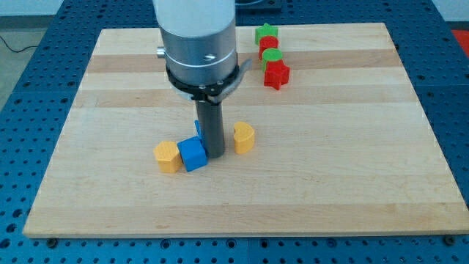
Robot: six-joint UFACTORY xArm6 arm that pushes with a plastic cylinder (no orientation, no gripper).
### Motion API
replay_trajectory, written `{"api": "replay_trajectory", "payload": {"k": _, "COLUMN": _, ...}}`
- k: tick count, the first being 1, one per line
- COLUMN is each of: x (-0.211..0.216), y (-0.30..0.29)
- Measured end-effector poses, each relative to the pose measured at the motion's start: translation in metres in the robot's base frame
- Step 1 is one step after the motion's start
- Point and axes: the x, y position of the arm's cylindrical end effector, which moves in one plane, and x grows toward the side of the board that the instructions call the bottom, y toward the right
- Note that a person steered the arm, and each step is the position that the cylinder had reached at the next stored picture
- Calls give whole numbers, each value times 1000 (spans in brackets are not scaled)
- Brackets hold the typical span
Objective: Put the yellow heart into blue blocks
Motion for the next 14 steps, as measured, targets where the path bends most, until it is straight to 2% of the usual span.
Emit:
{"api": "replay_trajectory", "payload": {"k": 1, "x": -2, "y": -6}}
{"api": "replay_trajectory", "payload": {"k": 2, "x": 8, "y": 19}}
{"api": "replay_trajectory", "payload": {"k": 4, "x": 19, "y": 120}}
{"api": "replay_trajectory", "payload": {"k": 5, "x": 17, "y": 146}}
{"api": "replay_trajectory", "payload": {"k": 9, "x": -13, "y": 23}}
{"api": "replay_trajectory", "payload": {"k": 10, "x": -13, "y": 21}}
{"api": "replay_trajectory", "payload": {"k": 11, "x": -16, "y": 55}}
{"api": "replay_trajectory", "payload": {"k": 12, "x": -49, "y": 69}}
{"api": "replay_trajectory", "payload": {"k": 13, "x": -66, "y": 55}}
{"api": "replay_trajectory", "payload": {"k": 14, "x": -61, "y": 22}}
